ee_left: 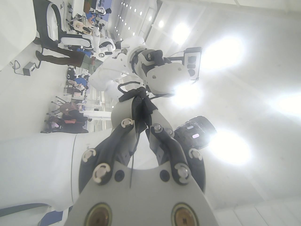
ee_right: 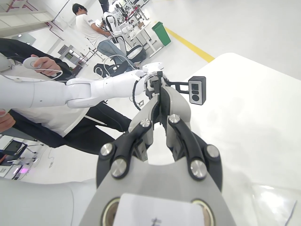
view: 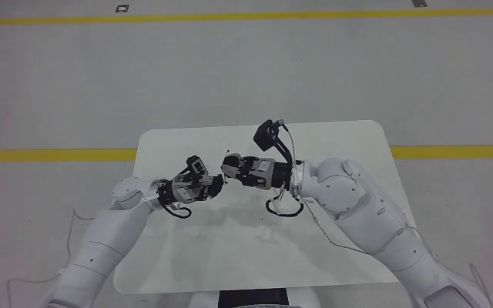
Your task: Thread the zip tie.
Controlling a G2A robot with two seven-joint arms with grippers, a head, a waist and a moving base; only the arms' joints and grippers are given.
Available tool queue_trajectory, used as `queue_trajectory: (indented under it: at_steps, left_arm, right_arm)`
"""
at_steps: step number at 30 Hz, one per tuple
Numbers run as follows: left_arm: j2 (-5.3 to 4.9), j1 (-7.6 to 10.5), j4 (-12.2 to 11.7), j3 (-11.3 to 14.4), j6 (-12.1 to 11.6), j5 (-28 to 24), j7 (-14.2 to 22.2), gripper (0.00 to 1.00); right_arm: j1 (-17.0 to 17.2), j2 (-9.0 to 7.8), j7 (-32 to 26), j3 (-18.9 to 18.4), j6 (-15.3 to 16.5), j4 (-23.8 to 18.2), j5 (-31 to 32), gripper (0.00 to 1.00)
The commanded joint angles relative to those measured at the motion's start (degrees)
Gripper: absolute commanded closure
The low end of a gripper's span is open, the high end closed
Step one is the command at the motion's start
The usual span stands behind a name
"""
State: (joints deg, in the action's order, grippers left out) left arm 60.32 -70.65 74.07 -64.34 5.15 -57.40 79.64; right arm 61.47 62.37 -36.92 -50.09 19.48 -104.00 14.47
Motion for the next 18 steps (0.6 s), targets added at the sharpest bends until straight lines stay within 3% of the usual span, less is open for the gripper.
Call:
queue_trajectory:
  at_steps: [1,18]
  left_arm:
    - [0.00,0.00,0.0,0.0,0.0,0.0,0.0,1.00]
    - [0.00,0.00,0.0,0.0,0.0,0.0,0.0,1.00]
  right_arm:
    - [0.1,-0.09,0.0,0.1,0.0,-0.1,0.0,1.00]
    - [-1.3,-0.91,2.3,0.8,0.0,-0.1,1.4,1.00]
